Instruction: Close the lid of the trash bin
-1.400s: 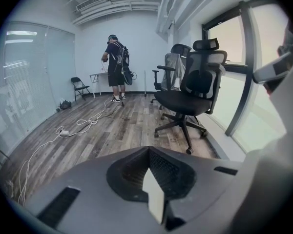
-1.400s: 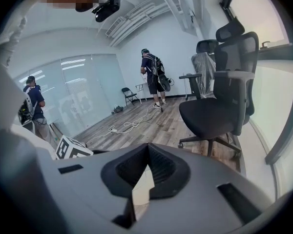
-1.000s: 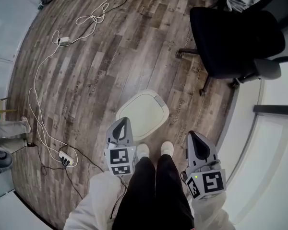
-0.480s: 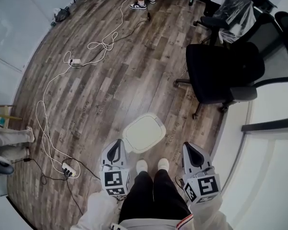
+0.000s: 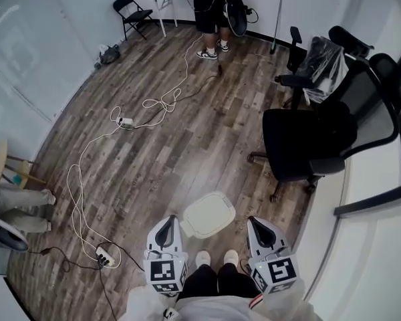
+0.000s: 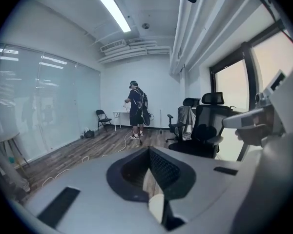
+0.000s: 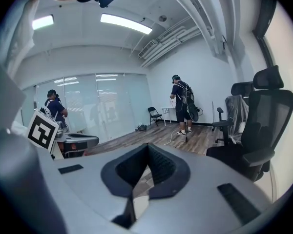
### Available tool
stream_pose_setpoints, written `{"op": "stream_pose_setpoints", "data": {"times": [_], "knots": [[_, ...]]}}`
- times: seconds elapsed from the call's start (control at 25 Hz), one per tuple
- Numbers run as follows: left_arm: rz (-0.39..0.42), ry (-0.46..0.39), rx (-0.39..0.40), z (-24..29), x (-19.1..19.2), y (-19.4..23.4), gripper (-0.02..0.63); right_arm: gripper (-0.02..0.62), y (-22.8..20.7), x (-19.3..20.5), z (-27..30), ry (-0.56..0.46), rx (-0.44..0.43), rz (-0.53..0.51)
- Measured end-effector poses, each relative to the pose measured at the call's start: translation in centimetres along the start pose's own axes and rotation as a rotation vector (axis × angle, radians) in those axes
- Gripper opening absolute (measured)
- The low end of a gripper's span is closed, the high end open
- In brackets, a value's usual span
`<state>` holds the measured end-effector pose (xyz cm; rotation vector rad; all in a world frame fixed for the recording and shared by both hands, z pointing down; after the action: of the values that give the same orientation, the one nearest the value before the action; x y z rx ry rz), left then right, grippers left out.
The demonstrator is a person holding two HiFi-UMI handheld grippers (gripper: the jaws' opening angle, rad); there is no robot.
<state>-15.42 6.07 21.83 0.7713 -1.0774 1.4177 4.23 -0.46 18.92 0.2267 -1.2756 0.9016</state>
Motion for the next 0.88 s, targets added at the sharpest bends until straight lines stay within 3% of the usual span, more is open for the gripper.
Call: {"op": "stream_pose_setpoints", "data": {"times": [0.4, 0.6, 0.88], "knots": [[0.021, -0.062, -0.036, -5.0, -4.4, 1.7, 0.005, 0.023, 2.2, -5.1, -2.9, -0.083, -0.023, -0.041], [0.025, -0.107, -0.034, -5.5, -6.3, 1.0, 0.005, 0.023, 2.9, -6.0, -3.4, -0.104, -0.04, -0.062], [0.031, -0.105, -0.015, -5.7, -6.5, 0.2, 0.005, 0.023, 2.9, -5.7, -4.4, -0.109, -0.032, -0.054]]}}
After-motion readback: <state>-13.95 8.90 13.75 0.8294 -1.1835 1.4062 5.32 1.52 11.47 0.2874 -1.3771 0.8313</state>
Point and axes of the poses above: the fingertips, and each gripper's own axes: z forward along the fingers, y to its left, x out of its underside, the point moved 2 cm from there along -z, backward along the fingers, and after that the axes turned 11 degrees about z, right-handed, at the moved point
